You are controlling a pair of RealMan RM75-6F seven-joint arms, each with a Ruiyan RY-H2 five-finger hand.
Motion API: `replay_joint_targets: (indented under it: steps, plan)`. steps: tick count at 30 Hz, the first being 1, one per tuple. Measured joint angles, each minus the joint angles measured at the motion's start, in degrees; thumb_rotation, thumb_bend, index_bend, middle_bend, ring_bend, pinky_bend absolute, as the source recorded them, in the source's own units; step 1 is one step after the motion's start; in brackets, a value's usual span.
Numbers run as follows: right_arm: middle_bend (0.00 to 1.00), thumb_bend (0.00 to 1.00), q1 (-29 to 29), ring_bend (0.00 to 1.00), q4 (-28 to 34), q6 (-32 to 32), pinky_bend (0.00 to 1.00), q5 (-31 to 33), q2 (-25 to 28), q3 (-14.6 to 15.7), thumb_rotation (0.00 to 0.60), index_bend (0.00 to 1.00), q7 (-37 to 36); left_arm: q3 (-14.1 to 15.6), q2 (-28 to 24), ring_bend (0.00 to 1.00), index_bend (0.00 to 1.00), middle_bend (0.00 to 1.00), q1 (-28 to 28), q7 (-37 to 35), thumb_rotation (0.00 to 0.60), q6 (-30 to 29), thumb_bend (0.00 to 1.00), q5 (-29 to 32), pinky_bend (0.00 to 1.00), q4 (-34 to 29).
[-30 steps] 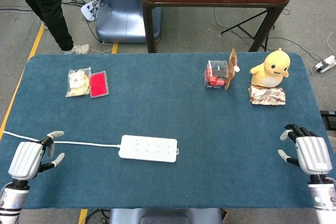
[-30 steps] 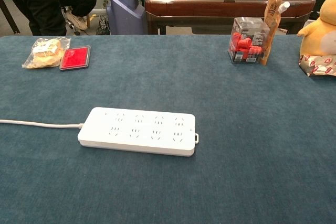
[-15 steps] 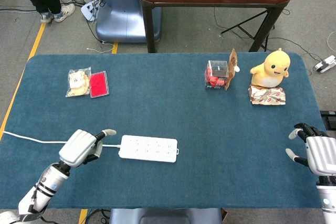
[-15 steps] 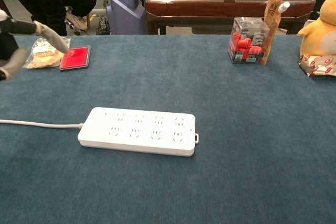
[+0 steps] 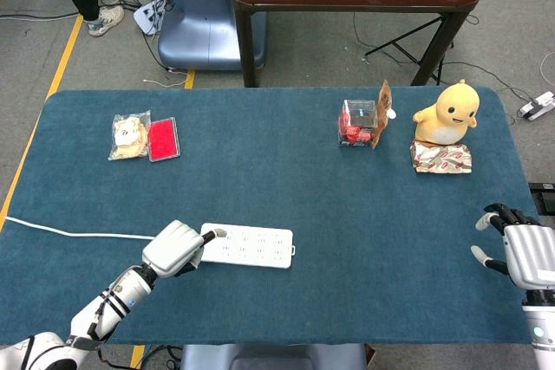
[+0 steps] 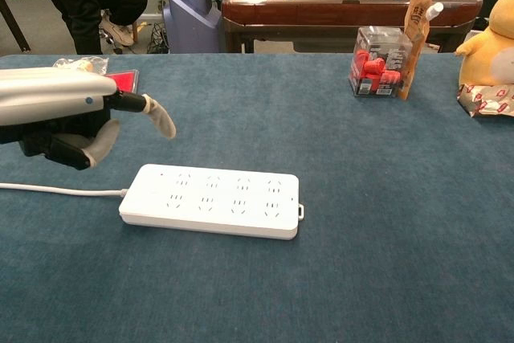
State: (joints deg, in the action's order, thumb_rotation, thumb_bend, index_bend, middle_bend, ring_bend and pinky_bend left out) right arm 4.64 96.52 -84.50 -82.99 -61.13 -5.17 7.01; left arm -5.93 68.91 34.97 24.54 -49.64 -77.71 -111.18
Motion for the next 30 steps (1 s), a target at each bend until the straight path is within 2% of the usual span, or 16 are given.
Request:
replay_joint_targets:
  steps: [15, 30]
  plan:
    - [0.33, 0.13, 0.6, 0.34, -0.9, 1.3, 0.49, 0.3, -1.0, 0.2, 0.6, 0.49, -0.3, 2.8, 5.0, 1.0, 0.27, 1.0, 3.2, 5.9, 0.6, 0.7, 0.89, 9.5, 1.0, 2.5]
    - [0.33, 0.13, 1.0, 0.34, -1.1, 2.1, 0.49, 0.6, -1.1, 0.2, 0.6, 0.49, -0.2, 5.1, 6.0, 1.0, 0.27, 1.0, 4.1, 6.1, 0.6, -0.9, 0.89, 12.9, 1.0, 4.9]
